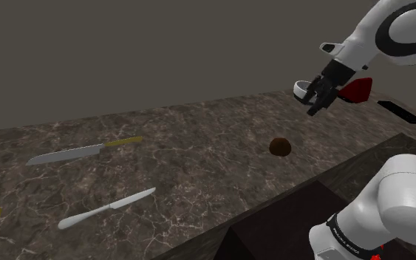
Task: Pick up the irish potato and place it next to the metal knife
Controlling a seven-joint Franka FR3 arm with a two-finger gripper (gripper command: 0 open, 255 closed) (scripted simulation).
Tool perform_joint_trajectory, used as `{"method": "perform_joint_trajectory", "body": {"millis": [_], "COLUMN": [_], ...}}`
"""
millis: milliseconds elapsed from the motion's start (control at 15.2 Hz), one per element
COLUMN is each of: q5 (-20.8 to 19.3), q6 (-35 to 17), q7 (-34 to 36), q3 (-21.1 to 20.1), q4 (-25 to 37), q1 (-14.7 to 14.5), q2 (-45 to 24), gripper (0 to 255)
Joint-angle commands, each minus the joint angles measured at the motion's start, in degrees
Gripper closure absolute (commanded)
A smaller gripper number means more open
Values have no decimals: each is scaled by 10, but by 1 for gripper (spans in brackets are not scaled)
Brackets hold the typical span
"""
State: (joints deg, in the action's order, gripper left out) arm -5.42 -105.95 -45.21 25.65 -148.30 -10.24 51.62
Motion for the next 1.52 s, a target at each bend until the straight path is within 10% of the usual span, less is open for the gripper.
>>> {"method": "perform_joint_trajectory", "body": {"millis": [0,330,594,1452], "q5": [-1,5,28,34], "q6": [-21,-59,-76,-143], "q7": [-88,-297,-471,-483], "q3": [62,227,382,413], "q4": [-19,-22,4,-40], "q1": [-22,-113,-240,-274], "q2": [-8,-74,-147,-166], "gripper": [0,0,0,0]}}
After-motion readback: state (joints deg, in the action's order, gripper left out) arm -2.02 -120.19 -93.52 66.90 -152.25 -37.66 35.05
